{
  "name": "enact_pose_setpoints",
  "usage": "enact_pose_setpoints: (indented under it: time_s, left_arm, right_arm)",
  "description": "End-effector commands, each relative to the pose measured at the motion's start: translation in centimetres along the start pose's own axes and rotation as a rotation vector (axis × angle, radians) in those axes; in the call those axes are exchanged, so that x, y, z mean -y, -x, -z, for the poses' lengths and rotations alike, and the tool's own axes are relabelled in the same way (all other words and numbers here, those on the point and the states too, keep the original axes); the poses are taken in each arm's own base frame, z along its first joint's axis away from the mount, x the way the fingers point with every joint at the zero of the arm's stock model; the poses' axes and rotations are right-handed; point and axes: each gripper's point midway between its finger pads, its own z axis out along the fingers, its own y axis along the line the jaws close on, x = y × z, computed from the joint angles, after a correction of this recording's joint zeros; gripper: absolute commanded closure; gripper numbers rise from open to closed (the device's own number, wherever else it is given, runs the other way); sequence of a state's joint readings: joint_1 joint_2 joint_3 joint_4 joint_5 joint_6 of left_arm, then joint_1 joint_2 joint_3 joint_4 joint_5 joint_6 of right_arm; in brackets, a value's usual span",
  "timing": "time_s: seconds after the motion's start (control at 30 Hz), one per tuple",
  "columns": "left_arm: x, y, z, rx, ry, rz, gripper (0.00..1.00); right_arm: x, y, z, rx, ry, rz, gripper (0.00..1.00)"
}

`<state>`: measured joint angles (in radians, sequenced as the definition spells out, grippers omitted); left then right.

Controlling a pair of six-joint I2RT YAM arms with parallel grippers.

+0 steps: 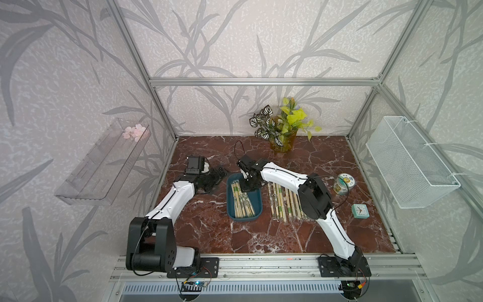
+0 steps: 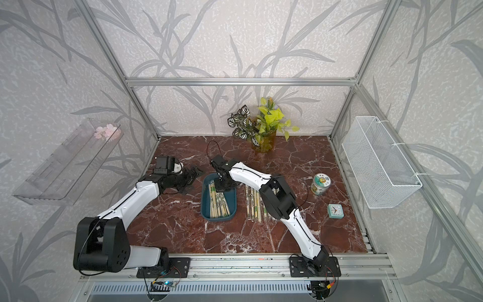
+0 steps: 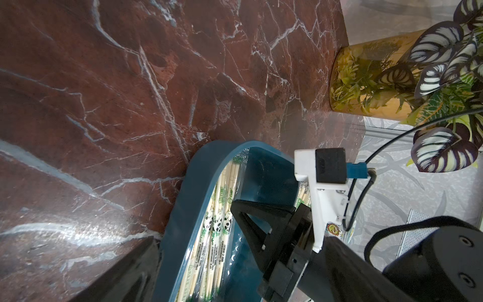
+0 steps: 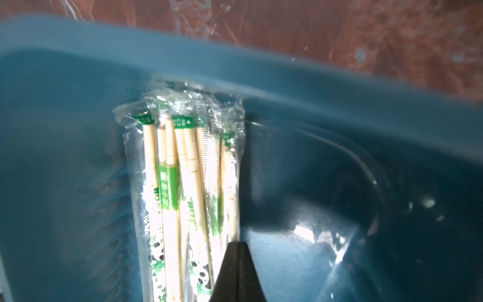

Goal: Take the paired disposable chopsticks out of the storage box
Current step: Pick up the paired disposable chopsticks from the storage box, then place the paired disposable chopsticks at the center of the board.

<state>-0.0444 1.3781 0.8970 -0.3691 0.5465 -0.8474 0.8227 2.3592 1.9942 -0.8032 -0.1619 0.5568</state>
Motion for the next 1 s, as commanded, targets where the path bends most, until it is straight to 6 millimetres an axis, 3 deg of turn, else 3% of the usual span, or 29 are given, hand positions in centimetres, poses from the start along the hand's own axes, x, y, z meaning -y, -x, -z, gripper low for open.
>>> enact_pose_setpoints:
  time_s: [0.0,0.13,0.37,0.63,0.8,0.97]
  left_arm:
    - [1.2,0.7,0.4,0.012,-0.029,-0.025,0.00]
    - [1.2,0.6,0.4,0.009,-0.031,-0.028,0.00]
    - [1.4,0.5,0.7,0.017,-0.038,-0.031,0.00]
    - [1.2,0.4,0.8,0.019,-0.035,-0.028,0.00]
    - [1.4,0.5,0.8,0.016,-0.039,-0.026,0.00]
    - [1.5,0.2,0.7,0.005,-0.041,-0.030,0.00]
  right_arm:
    - [-1.0,1.6,3.9,0.090,0.028,0.012,1.00]
    - [-1.1,1.9,6.0,0.134,0.036,0.018,1.00]
    - [-1.4,1.8,8.1,0.174,0.061,0.006,1.00]
    - [-0.9,3.5,12.8,0.272,0.133,-0.069,1.00]
    - [1.4,4.3,15.4,0.327,0.146,-0.147,1.00]
    - [5.3,3.4,16.2,0.345,0.098,-0.198,1.00]
